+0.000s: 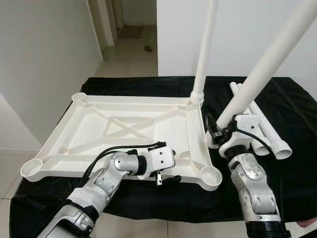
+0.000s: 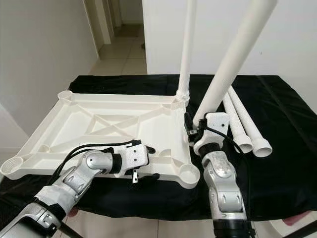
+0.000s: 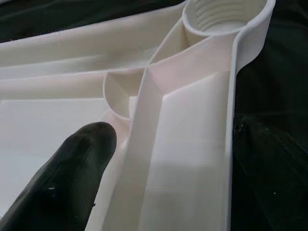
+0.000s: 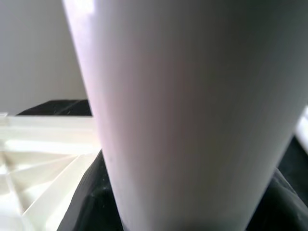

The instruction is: Building children table

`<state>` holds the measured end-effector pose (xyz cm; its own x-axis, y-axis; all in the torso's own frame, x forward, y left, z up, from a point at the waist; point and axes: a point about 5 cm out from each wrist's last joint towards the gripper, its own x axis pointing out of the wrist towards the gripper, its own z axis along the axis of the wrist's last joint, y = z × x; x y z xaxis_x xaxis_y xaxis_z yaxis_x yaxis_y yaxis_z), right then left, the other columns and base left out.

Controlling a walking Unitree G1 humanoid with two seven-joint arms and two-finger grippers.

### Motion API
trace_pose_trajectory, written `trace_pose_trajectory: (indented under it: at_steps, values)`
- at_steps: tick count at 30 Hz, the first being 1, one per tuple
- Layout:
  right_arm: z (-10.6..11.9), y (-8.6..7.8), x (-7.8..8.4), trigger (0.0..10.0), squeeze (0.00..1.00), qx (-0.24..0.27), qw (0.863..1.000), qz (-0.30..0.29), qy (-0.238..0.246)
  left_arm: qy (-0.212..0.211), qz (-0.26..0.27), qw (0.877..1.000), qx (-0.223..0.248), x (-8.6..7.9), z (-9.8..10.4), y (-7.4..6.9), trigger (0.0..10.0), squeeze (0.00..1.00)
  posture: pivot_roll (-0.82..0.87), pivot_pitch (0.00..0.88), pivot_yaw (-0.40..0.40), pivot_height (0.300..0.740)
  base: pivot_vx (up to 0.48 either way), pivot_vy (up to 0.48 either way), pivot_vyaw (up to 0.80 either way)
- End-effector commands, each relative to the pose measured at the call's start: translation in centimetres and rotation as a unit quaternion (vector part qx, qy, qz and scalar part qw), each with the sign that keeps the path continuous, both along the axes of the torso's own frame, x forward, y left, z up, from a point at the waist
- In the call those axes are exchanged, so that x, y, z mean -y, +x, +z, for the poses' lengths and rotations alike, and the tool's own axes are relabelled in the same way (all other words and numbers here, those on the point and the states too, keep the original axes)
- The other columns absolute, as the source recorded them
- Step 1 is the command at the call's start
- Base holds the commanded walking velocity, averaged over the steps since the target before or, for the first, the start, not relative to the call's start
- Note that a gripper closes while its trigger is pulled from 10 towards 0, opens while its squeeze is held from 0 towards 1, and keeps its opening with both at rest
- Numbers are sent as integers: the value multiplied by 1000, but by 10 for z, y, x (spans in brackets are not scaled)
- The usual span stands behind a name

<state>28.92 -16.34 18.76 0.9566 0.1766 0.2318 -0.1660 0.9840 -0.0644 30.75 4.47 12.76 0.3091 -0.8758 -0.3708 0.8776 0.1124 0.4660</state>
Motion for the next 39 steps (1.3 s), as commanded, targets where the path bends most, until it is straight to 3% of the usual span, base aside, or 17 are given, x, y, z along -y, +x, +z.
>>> trace_pose_trajectory:
  at_steps: [1,8,13,16,17,20,23,32,33,39]
  values:
    - [-2,-2,-8,10000,0,-10,1000,18,0,-26,119,991,56,-11,3,18,10000,0,-92,33,71,740,0,0,0]
    - [-13,-6,-15,10000,0,-42,999,20,-25,-41,141,986,80,-8,14,29,10000,0,-88,41,62,740,0,0,0]
    - [-15,-10,-16,10000,0,-52,998,27,-32,-65,136,986,70,-10,22,27,10000,0,-83,47,56,740,0,0,0]
    - [-16,-14,-15,10000,0,-52,998,31,-34,-118,97,988,38,-9,34,11,10000,0,-70,45,47,740,0,0,0]
    - [-16,-14,-15,10000,0,-52,998,31,-34,-118,97,988,38,-9,34,11,10000,0,-70,45,47,740,0,0,0]
    - [-19,-16,-13,10000,0,-56,997,27,-37,-185,65,980,-23,-6,46,-8,10000,0,-60,43,36,740,0,0,0]
    - [-18,-16,-11,10000,0,-58,998,23,-31,-214,44,974,-61,-4,47,-21,10000,0,-54,40,24,740,0,0,0]
    - [-15,-19,-12,10000,0,-54,998,28,-33,-232,8,968,-100,0,47,-40,10000,0,-55,39,3,740,0,0,0]
    - [-15,-20,-12,10000,0,-55,997,30,-36,-229,-5,967,-112,0,46,-51,10000,0,-57,39,5,740,0,0,0]
    - [-17,-22,-10,10000,0,-59,997,27,-38,-211,8,968,-135,-3,33,-61,10000,0,-59,41,13,740,0,0,0]
